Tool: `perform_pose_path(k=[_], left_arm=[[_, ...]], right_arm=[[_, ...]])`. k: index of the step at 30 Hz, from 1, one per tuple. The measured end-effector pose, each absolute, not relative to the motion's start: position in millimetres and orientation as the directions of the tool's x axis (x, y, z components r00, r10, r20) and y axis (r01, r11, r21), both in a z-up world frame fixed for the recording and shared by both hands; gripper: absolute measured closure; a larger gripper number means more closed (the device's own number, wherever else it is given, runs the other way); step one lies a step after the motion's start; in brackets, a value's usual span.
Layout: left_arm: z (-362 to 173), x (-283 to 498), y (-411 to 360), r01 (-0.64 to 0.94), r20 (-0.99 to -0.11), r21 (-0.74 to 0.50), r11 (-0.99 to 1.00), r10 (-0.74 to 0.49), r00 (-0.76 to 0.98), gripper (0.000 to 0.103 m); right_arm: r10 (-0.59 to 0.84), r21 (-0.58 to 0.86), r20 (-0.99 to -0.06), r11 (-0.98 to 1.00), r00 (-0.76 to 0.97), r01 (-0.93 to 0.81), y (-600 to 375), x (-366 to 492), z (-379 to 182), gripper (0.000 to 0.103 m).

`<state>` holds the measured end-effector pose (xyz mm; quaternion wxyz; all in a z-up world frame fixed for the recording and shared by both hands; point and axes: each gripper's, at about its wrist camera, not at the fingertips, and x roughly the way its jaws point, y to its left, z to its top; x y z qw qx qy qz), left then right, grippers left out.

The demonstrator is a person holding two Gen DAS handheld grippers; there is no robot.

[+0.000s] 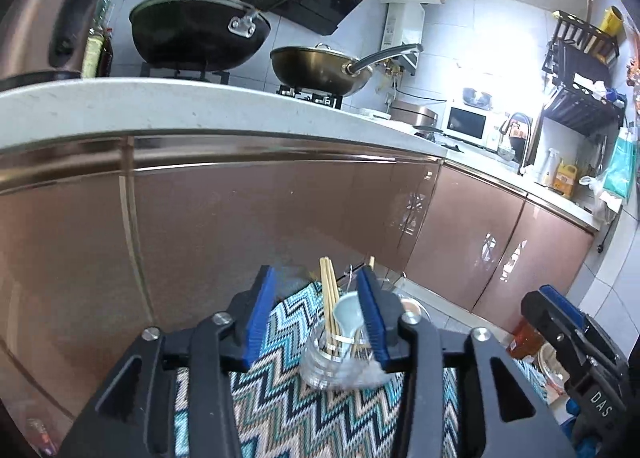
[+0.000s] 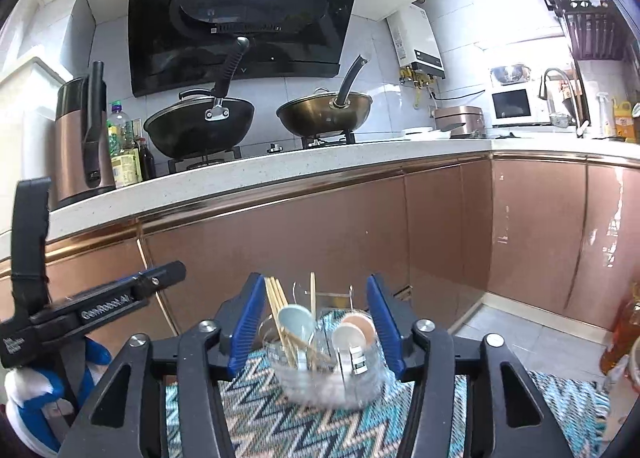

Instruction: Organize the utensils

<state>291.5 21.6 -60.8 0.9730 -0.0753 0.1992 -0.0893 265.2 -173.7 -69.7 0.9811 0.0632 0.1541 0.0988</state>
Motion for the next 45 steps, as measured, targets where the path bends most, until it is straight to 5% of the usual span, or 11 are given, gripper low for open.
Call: perform_pose_path(k=[15, 26, 45], left_arm=[[-29.3, 156.7, 24.0, 0.073, -0.33, -0.038, 0.997, -0.082, 0.94, 0.036], [-10.8, 105.7, 30.2, 0.083, -0.248, -0.031, 0.996, -0.088, 0.965, 0.035], [-5.0, 77.2, 33.1, 0.099, -0.235, -0.003, 0.995, -0.097, 0.967, 0.035]], right_arm=[[0.113, 0.112, -0.363, 0.991, 0.925, -0.077, -182.7, 164.2, -53.2, 0.029], [0.059, 0.097, -0.329, 0.995, 0.942, -0.029, -189.1, 116.8, -32.1, 0.02], [0.03, 0.086, -0.301, 0.996, 0.953, -0.004, -186.3, 82.9, -14.9, 0.007]])
